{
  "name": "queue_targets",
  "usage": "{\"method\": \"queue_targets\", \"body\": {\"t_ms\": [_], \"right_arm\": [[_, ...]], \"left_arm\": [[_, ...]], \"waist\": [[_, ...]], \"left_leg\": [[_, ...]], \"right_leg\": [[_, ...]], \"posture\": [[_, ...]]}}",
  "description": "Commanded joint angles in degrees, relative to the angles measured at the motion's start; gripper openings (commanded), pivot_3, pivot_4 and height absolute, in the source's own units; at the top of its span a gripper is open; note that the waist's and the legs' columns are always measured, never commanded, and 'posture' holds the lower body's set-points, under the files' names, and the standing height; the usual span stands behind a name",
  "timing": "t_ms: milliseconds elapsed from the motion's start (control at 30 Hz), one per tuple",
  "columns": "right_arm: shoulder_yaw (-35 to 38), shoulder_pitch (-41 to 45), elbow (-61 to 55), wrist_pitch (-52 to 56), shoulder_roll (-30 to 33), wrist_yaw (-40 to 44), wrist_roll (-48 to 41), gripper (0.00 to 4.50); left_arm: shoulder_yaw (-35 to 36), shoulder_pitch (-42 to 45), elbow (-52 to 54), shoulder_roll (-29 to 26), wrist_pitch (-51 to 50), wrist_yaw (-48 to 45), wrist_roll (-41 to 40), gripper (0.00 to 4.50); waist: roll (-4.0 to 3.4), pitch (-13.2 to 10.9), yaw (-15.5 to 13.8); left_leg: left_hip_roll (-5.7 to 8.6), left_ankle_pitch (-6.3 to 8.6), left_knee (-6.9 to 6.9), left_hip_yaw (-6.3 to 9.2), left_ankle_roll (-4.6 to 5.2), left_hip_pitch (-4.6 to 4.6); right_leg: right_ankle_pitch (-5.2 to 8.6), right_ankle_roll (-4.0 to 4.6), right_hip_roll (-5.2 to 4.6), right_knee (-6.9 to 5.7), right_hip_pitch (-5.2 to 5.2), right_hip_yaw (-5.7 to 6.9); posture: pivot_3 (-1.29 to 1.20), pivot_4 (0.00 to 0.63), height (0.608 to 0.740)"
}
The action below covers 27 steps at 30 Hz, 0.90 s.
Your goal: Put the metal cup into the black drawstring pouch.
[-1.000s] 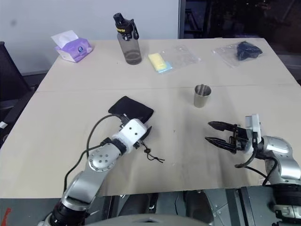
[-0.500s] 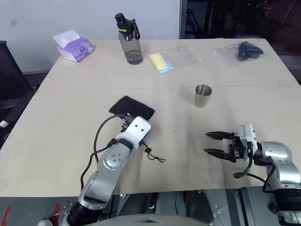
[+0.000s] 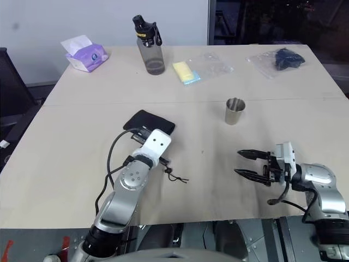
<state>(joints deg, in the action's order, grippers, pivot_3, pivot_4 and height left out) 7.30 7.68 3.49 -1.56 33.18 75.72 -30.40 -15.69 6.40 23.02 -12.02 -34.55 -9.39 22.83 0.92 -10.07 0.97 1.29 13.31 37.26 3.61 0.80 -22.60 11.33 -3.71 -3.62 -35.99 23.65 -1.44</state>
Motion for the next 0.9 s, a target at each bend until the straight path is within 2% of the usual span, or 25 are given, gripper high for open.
{"method": "queue_targets", "body": {"t_ms": [33, 100, 200, 300, 433, 600, 700, 833, 900], "right_arm": [[2.5, 9.0, -1.6, -1.4, -0.6, -9.8, 3.1, 2.85], [1.7, 11.3, -2.1, -1.2, -0.4, -11.0, 4.1, 2.85], [-1.9, 15.9, -0.3, -2.2, 1.8, -15.3, 12.7, 2.85], [-5.3, 20.5, 1.7, 0.7, 2.2, -17.2, 16.4, 2.85], [-10.7, 25.5, 9.6, -3.2, 3.4, -21.4, 27.1, 2.85], [-16.4, 28.8, 17.1, -2.2, 5.6, -19.8, 33.9, 2.85], [-16.0, 28.4, 16.6, 0.4, 6.1, -19.7, 33.7, 1.94], [-15.0, 27.7, 14.8, 0.5, 6.1, -19.5, 32.2, 0.03], [-14.5, 27.6, 14.3, 0.5, 6.6, -20.0, 32.2, 0.03]], "left_arm": [[3.4, 2.8, 3.0, 2.5, -0.8, -3.2, -5.9, 0.14], [4.7, 4.0, 3.7, 3.8, -1.9, -4.0, -7.9, 0.14], [6.9, 6.3, 4.6, 6.2, -5.2, -5.1, -11.7, 0.14], [9.0, 9.1, 4.1, 8.3, -6.7, -5.7, -15.6, 0.14], [11.2, 11.2, 3.2, 10.1, -8.2, -5.7, -19.5, 0.14], [10.8, 11.6, 4.1, 9.4, -9.3, -6.0, -21.8, 0.14], [11.3, 11.8, 4.5, 9.1, -9.8, -5.3, -22.6, 0.00], [11.0, 11.1, 5.3, 8.4, -9.9, -5.0, -23.5, 0.00], [11.8, 11.2, 5.3, 8.7, -10.5, -4.7, -24.5, 0.00]], "waist": [[-0.02, 0.0, 0.0], [0.10, 0.1, -0.5], [0.10, 0.1, -1.1], [0.09, 0.0, -1.1], [0.09, 0.0, -0.9], [0.10, 0.0, -0.7], [0.10, 0.0, -0.5], [0.10, 0.0, -0.2], [0.10, 0.0, -0.2]], "left_leg": [[0.01, 0.00, 0.01, 0.01, 0.00, 0.03], [0.08, -0.01, 0.05, -0.02, -0.01, 0.01], [0.12, -0.01, 0.05, 0.16, -0.02, -0.08], [0.16, -0.02, 0.05, 0.06, -0.03, -0.20], [0.17, -0.01, 0.06, 0.03, -0.03, -0.15], [0.20, -0.02, 0.06, 0.00, -0.03, -0.14], [0.20, -0.02, 0.05, -0.01, -0.03, -0.16], [0.19, -0.02, 0.05, -0.01, -0.02, -0.15], [0.19, -0.01, 0.05, -0.01, -0.02, -0.15]], "right_leg": [[-0.04, -0.02, 0.00, -0.01, 0.00, -0.06], [-0.07, -0.07, 0.01, -0.01, -0.02, 0.04], [-0.08, -0.04, 0.01, 0.01, -0.07, 0.25], [-0.09, -0.04, -0.01, 0.05, 0.05, 0.18], [-0.09, -0.04, -0.01, 0.07, 0.01, 0.17], [-0.09, -0.02, -0.01, 0.06, 0.01, 0.14], [-0.09, -0.02, -0.01, 0.08, 0.02, 0.11], [-0.09, -0.02, 0.00, 0.07, 0.02, 0.10], [-0.10, -0.02, 0.00, 0.07, 0.02, 0.10]], "posture": [[0.00, 0.150, 0.740], [0.00, 0.150, 0.740], [0.00, 0.150, 0.740], [0.00, 0.150, 0.740], [0.00, 0.150, 0.740], [0.00, 0.150, 0.740], [0.00, 0.150, 0.740], [0.00, 0.150, 0.740], [0.00, 0.150, 0.740]]}}
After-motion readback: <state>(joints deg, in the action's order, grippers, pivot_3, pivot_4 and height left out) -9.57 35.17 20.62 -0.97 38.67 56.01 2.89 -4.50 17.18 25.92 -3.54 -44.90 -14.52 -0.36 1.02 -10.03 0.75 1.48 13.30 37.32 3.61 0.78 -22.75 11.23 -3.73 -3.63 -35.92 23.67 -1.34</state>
